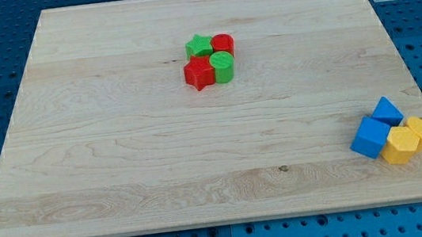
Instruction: Move yellow heart into the blue triangle
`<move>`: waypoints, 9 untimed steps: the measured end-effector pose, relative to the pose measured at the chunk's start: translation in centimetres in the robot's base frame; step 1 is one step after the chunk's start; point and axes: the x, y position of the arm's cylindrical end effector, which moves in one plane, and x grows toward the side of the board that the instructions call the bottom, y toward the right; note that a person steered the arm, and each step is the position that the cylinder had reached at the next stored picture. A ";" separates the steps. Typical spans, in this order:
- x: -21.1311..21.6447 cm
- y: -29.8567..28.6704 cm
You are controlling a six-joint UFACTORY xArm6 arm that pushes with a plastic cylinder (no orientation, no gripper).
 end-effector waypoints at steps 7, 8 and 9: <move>11.5 -3.5; 11.5 -4.0; 10.9 -5.7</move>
